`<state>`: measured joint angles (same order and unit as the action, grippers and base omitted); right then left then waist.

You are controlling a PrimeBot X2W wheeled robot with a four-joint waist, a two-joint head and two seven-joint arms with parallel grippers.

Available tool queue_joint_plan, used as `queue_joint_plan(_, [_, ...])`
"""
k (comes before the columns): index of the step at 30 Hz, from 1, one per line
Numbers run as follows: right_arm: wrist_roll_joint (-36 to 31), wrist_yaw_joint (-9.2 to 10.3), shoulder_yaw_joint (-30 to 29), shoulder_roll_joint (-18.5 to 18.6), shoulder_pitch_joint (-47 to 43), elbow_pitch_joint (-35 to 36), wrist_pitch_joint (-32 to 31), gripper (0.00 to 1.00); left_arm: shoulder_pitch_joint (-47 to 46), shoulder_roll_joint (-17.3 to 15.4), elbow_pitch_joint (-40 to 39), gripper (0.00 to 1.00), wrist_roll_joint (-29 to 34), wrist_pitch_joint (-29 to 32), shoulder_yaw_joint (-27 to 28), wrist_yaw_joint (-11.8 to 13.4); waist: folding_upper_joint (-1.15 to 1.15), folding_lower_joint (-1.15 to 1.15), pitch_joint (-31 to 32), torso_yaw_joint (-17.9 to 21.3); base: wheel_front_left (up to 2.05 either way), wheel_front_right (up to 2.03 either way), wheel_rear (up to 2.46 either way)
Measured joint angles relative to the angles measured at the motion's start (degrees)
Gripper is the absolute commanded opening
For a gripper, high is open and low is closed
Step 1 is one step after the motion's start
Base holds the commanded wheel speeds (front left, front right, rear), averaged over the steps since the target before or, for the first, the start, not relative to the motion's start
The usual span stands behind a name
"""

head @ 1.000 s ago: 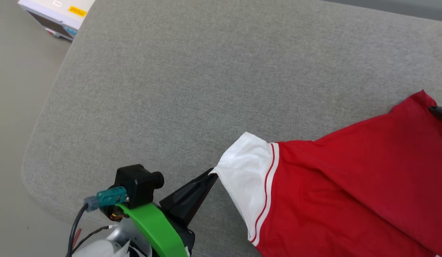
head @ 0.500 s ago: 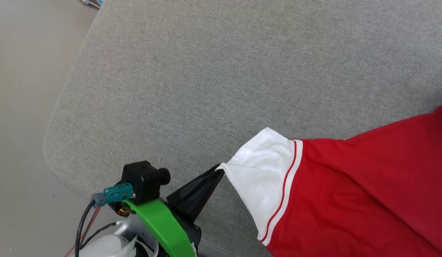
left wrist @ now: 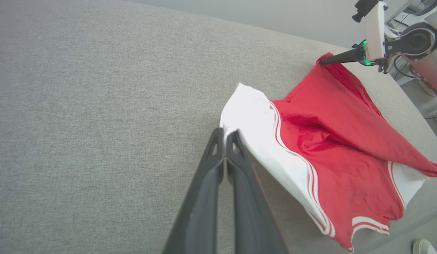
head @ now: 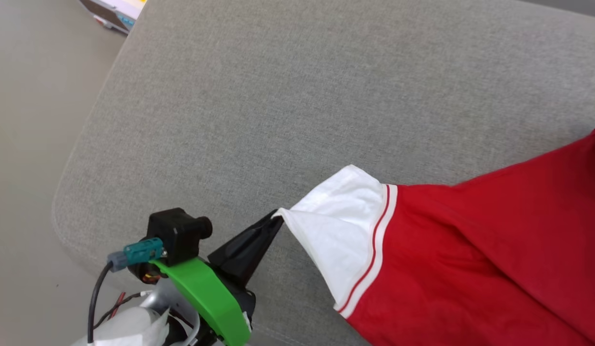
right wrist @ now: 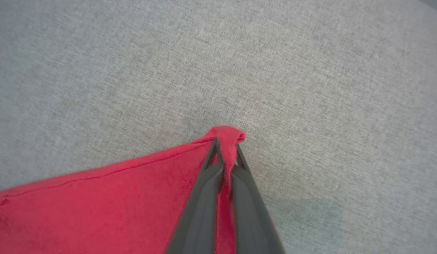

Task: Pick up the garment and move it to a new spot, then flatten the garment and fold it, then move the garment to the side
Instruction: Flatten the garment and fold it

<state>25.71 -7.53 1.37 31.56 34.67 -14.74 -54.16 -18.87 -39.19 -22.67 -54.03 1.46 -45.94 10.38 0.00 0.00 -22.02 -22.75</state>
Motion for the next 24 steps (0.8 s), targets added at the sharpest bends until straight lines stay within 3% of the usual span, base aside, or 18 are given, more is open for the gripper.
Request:
queue_joint_plan(9, [5.5, 0.00, 1.0, 0.0, 0.9, -0.9, 8.5, 0.00, 0.0, -3.1, -2.0, 0.00, -1.0, 0.1, 2.5, 2.1, 0.00, 0.00, 5.2, 4.2, 0.00, 0.00, 0.00])
queue_joint_plan(17, [9.1, 0.00, 3.5, 1.4, 4.7, 1.4, 13.5, 0.00, -1.0, -7.1, -4.4, 0.00, -2.0, 0.4, 8.0, 4.5, 0.00, 0.00, 9.7, 10.1, 0.00, 0.00, 0.00])
queue_joint_plan(24, [11.0, 0.00, 5.1, 2.1, 6.0, 5.0, 19.7, 0.00, -6.1, -7.6, -4.7, 0.00, -3.0, 0.6, 12.7, 5.0, 0.00, 0.00, 13.2, 15.4, 0.00, 0.00, 0.00])
